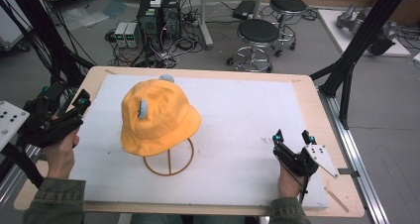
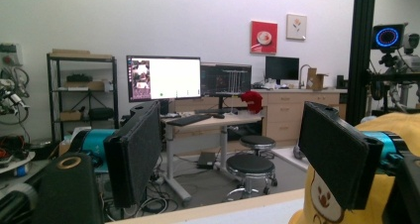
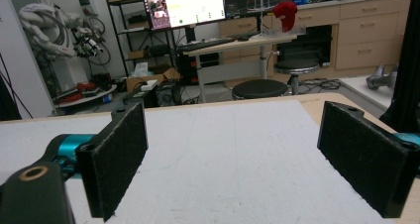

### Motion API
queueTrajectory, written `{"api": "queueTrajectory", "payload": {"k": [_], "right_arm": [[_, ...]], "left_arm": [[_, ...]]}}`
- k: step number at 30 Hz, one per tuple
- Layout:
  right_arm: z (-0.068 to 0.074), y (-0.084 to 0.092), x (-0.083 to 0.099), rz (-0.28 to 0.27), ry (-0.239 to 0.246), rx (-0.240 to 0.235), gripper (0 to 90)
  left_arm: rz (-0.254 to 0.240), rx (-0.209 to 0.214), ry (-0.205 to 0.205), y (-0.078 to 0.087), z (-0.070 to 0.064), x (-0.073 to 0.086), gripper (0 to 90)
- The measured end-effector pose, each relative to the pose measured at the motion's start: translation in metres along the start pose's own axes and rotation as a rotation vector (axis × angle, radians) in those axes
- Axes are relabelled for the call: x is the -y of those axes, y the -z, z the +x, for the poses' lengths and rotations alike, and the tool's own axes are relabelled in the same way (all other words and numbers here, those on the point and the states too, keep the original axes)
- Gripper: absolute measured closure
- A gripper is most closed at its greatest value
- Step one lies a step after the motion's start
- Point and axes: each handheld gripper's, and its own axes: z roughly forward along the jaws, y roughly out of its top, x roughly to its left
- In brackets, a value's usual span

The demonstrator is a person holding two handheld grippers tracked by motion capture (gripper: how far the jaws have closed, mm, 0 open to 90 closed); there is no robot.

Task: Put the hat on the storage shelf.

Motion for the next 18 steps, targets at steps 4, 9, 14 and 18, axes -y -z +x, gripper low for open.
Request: {"api": "queueTrajectory", "payload": {"k": [4,9,14,18], "right_arm": [[0.000,-0.001,0.000,-0.001,0.001,-0.001,10.9],[0.000,0.000,0.000,0.002,-0.004,-0.004,11.0],[0.001,0.000,0.000,0.004,-0.002,-0.006,10.9],[0.000,-0.001,0.001,0.004,0.004,-0.006,11.0]], "left_arm": [[0.007,-0.006,-0.010,0.005,0.000,0.009,25.7],[0.025,-0.030,0.004,0.009,0.004,0.022,25.9],[0.043,-0.026,0.004,0.009,0.006,0.037,25.9],[0.060,-0.040,-0.005,0.008,0.006,0.047,25.9]]}}
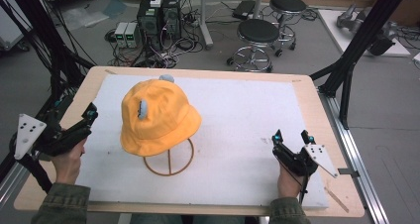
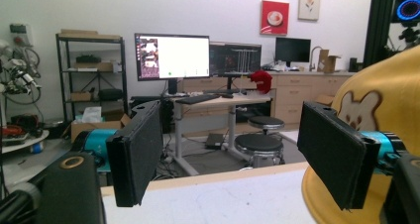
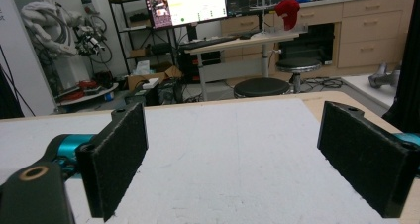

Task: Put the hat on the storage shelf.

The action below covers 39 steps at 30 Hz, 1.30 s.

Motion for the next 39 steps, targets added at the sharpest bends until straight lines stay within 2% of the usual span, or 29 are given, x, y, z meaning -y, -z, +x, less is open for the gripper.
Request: {"api": "queueTrajectory", "payload": {"k": [4,14,20,26,31,39], "right_arm": [[0.000,0.000,0.000,0.003,-0.002,-0.001,10.9],[0.001,-0.001,0.001,0.011,-0.007,-0.006,10.9],[0.001,-0.001,0.001,0.013,-0.008,-0.007,10.9],[0.001,-0.001,0.001,0.012,-0.010,-0.008,10.9],[0.000,-0.001,0.001,0.015,-0.015,-0.011,10.9],[0.000,-0.001,0.001,0.021,-0.022,-0.017,10.9]], "left_arm": [[0.004,-0.017,-0.001,0.000,0.000,0.008,25.9],[0.060,-0.049,0.007,0.005,0.007,0.033,25.7],[0.093,-0.067,0.028,0.007,0.011,0.049,25.6],[0.135,-0.090,0.018,0.011,0.013,0.065,25.3],[0.172,-0.101,-0.002,0.016,0.015,0.076,24.8],[0.223,-0.112,-0.011,0.023,0.015,0.089,24.6]]}}
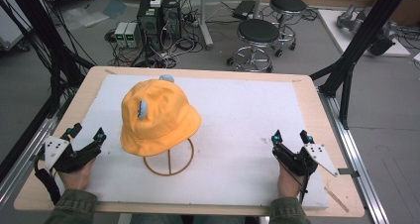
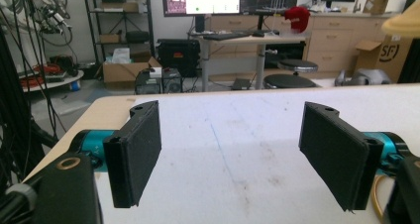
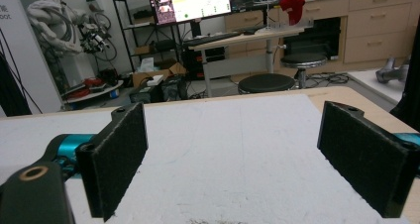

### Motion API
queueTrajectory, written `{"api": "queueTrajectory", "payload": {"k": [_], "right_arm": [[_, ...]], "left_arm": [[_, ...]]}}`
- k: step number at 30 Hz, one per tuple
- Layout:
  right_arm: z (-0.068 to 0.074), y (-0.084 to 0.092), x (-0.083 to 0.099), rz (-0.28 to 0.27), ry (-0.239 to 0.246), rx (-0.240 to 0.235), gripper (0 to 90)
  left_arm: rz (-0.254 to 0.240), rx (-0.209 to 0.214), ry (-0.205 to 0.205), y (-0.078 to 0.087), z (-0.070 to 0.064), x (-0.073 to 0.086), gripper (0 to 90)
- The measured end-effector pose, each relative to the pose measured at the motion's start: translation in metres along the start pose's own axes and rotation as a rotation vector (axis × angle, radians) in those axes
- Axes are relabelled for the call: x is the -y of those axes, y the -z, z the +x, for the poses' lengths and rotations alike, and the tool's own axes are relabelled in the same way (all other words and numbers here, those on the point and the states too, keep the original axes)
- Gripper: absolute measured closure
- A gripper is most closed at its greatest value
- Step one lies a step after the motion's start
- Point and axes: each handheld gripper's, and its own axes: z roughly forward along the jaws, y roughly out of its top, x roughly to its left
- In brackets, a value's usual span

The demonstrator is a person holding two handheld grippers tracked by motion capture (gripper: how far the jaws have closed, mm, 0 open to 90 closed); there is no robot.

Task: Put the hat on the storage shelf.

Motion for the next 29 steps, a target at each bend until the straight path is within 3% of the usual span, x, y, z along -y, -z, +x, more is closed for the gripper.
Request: {"api": "queueTrajectory", "payload": {"k": [16,29], "right_arm": [[-0.0001,-0.0013,0.0006,0.008,0.001,-0.006,10.9],[-0.0009,-0.0035,0.0014,0.017,0.002,-0.008,10.9]], "left_arm": [[-0.004,0.005,0.037,0.0057,0.0008,-0.0001,24.8],[0.013,0.030,0.032,0.0027,-0.0036,0.0010,25.2]]}}
